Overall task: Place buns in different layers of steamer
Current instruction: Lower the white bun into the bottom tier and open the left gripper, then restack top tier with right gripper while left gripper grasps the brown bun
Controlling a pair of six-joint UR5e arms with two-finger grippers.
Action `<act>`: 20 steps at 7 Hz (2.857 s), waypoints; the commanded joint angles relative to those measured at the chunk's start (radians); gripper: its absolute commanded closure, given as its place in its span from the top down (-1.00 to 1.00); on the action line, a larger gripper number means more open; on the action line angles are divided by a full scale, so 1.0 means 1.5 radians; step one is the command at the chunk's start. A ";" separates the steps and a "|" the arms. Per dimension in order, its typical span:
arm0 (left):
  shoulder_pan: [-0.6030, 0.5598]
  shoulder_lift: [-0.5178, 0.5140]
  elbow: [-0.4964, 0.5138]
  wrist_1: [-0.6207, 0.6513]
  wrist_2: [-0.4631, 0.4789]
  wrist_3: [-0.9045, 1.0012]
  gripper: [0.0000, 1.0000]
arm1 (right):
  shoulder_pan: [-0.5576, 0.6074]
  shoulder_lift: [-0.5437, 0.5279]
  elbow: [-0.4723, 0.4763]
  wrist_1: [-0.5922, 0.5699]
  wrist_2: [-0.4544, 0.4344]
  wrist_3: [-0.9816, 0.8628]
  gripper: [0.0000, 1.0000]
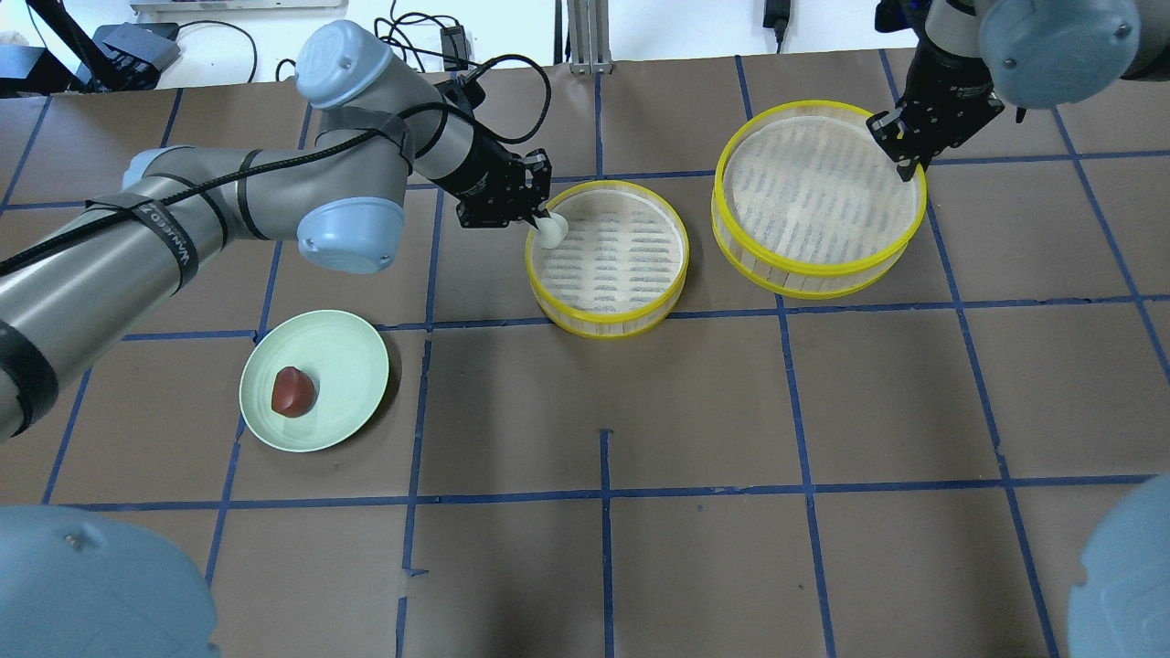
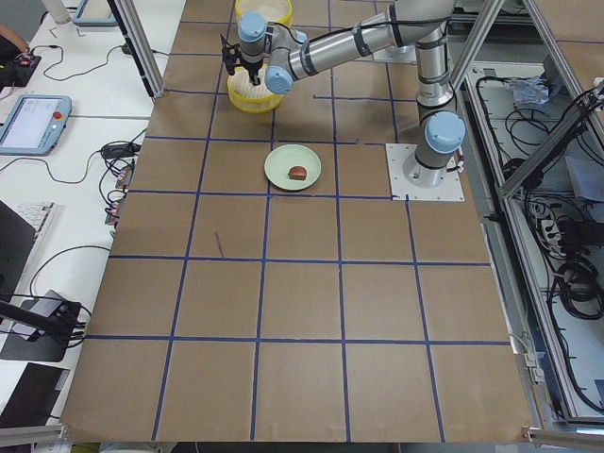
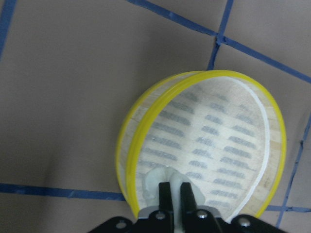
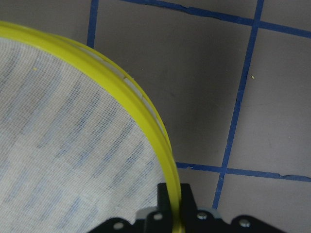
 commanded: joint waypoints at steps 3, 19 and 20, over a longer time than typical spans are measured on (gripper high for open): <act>-0.011 -0.009 -0.001 0.012 -0.003 -0.011 1.00 | 0.000 -0.002 0.002 0.000 0.003 0.006 -0.94; 0.274 0.119 -0.218 -0.170 0.346 0.618 1.00 | 0.216 0.133 -0.036 -0.060 0.068 0.556 -0.95; 0.274 0.109 -0.221 -0.171 0.347 0.616 1.00 | 0.223 0.133 -0.033 -0.054 0.068 0.555 -0.95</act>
